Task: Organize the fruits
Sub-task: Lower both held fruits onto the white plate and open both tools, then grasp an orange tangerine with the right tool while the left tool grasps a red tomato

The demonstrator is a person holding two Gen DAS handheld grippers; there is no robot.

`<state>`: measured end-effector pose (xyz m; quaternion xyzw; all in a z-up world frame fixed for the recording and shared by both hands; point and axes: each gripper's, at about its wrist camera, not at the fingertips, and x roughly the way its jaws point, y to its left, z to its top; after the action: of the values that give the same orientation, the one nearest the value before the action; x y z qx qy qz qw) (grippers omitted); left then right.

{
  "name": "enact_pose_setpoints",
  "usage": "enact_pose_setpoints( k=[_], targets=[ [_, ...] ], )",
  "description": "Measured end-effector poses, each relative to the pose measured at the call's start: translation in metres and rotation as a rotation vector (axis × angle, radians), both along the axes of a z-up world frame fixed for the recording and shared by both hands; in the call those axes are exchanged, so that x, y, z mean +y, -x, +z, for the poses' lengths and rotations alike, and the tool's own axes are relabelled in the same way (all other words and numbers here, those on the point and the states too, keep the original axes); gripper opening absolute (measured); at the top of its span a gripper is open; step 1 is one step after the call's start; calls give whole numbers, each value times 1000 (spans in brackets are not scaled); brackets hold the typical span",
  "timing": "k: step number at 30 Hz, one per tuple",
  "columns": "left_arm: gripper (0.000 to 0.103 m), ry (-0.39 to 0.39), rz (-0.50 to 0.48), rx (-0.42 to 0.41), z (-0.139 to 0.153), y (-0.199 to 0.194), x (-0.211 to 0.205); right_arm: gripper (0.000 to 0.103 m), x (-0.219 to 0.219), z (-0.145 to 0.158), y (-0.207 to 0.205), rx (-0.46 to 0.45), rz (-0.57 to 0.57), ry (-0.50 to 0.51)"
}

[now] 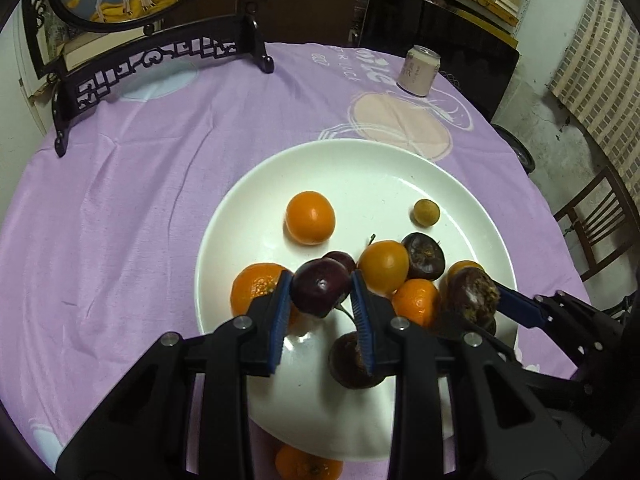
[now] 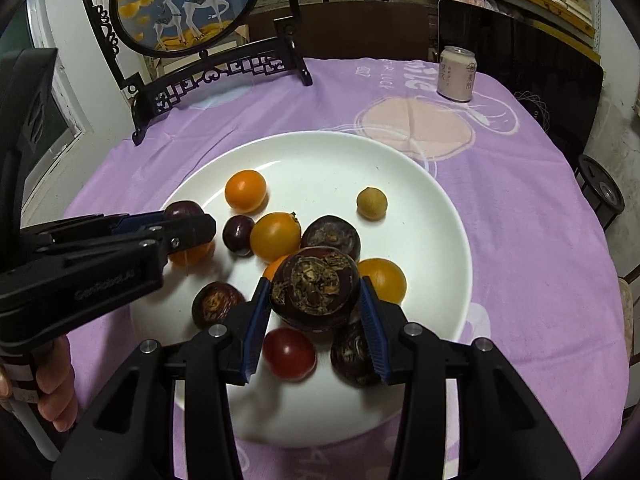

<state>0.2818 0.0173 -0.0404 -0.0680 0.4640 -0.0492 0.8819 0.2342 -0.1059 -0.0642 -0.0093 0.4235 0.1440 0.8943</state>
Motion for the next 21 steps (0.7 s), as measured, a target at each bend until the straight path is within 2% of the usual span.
enact_pose_setpoints(
  k=[2,3,4,5,9,11,12,15,18,21],
  targets=[
    [35,-1,-5,-9,2,1,-1,45,0,0,-1,-12,-6,2],
    [44,1,-5,-16,3,3,-1,55,0,2,0,-28,-18,4],
    [65,6,0,-23,5,4,0,61,-1,5,2,-61,-41,16],
    [69,9,15,-42,9,8,3,62,-3,9,6,-93,-58,25],
    [70,33,12,-81,28,36,11,62,-19,26,32,-130,-103,24],
    [84,37,9,-104,37,62,16,65,-27,32,54,-126,-105,9],
    [86,36,11,-123,40,76,17,68,-31,33,64,-127,-103,0],
    [87,10,4,-173,41,120,20,81,-39,35,104,-143,-111,-26],
    [87,-18,-9,-180,33,158,19,82,-39,35,128,-130,-105,-38],
    [87,-31,-25,-168,27,178,19,82,-32,39,139,-139,-94,-25]
  ],
)
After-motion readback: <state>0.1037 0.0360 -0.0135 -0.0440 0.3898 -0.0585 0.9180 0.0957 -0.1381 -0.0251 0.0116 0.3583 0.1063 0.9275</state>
